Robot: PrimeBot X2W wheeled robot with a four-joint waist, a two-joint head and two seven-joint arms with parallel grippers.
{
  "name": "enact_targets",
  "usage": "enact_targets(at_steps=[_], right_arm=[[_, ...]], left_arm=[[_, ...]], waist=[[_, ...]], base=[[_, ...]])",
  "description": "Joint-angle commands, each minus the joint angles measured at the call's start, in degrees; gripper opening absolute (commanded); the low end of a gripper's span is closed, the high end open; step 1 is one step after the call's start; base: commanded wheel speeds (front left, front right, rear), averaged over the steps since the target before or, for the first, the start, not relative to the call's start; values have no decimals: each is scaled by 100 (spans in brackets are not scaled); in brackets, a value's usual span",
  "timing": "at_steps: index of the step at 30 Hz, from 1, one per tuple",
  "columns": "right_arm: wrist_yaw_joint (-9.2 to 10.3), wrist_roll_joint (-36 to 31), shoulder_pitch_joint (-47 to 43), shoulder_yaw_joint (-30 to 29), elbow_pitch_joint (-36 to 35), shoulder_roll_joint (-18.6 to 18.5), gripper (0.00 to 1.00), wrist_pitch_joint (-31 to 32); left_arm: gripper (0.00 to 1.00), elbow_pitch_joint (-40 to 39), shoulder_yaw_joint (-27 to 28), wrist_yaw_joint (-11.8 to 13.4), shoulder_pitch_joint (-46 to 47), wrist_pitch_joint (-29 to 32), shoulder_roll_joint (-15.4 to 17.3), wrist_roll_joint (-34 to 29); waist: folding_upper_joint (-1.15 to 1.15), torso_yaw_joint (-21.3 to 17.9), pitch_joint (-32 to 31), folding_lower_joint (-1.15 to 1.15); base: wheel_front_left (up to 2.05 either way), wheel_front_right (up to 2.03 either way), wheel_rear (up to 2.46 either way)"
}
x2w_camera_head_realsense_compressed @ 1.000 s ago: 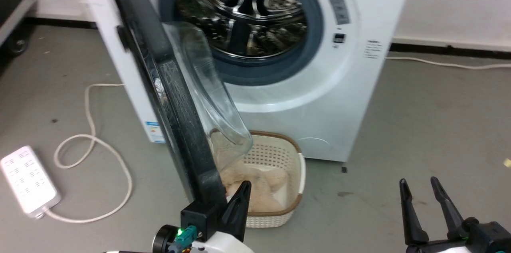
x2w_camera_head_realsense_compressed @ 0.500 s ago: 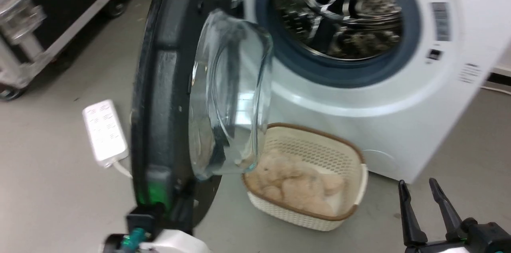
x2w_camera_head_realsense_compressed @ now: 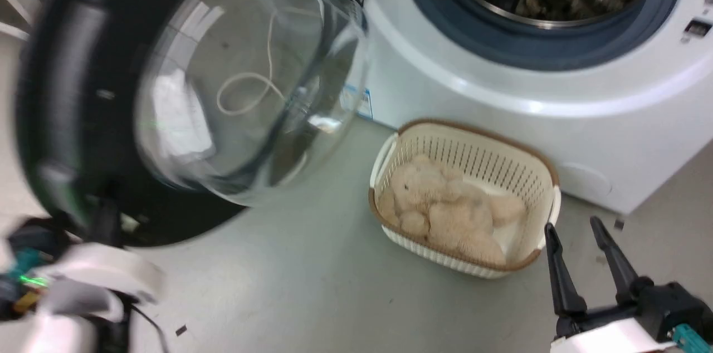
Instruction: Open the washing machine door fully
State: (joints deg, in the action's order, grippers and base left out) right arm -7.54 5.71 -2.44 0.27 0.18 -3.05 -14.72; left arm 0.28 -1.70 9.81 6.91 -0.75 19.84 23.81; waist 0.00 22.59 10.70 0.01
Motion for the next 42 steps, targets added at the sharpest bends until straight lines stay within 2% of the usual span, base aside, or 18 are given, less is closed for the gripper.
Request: enact_targets(at_steps=[1,5,11,17,22,25,29,31,32,33,36,42], right_arm=[[5,-69,106,-15,-52,17,100,17],[5,-221,201,-57,-161,17,100,109],[5,-336,218,-157,-260,17,100,191],[5,-423,224,-163,-299,17,100,238],[5,-407,218,-197,-256,17,100,195],[5,-336,176,-247,-177,17,100,142],[5,-270,103,-363,-73,17,100,68],[5,-219,70,-460,-51,17,100,40],[5,-188,-16,-488,-29,17,100,5],[5,-195,-56,-486,-32,17,100,0],[5,-179,-210,-505,-34,17,100,-10],[5,-105,-490,-417,-98,17,100,-18]], left_arm=[[0,86,141,-40,188,16,141,72],[0,552,496,-162,584,72,581,206],[0,1541,676,-417,1249,40,1067,279],[0,2370,629,-604,1716,-392,1187,225],[0,2699,514,-720,1813,-838,1160,126],[0,2676,392,-764,1754,-1072,1057,42],[0,2252,200,-713,1572,-1279,768,-96],[0,1891,58,-663,1408,-1325,563,-172],[0,1178,-256,-581,932,-1349,138,-236],[0,1023,-350,-566,802,-1327,35,-238],[0,659,-628,-563,470,-1227,-152,-280],[0,310,-958,-381,-178,-1162,-409,-381]], waist=[[0,-59,242,-1],[0,-152,511,-1],[0,-236,686,-1],[0,-307,712,-1],[0,-387,534,-1],[0,-426,304,-1],[0,-500,-103,-1],[0,-544,-312,-1],[0,-703,-750,-1],[0,-740,-846,-1],[0,-863,-1088,-1],[0,-1258,-1332,-1]], base=[[0,0,0],[0,0,0],[0,0,0],[0,0,0],[0,0,0],[0,0,0],[0,0,0],[0,0,0],[0,0,0],[0,0,0],[0,0,0],[0,0,0]])
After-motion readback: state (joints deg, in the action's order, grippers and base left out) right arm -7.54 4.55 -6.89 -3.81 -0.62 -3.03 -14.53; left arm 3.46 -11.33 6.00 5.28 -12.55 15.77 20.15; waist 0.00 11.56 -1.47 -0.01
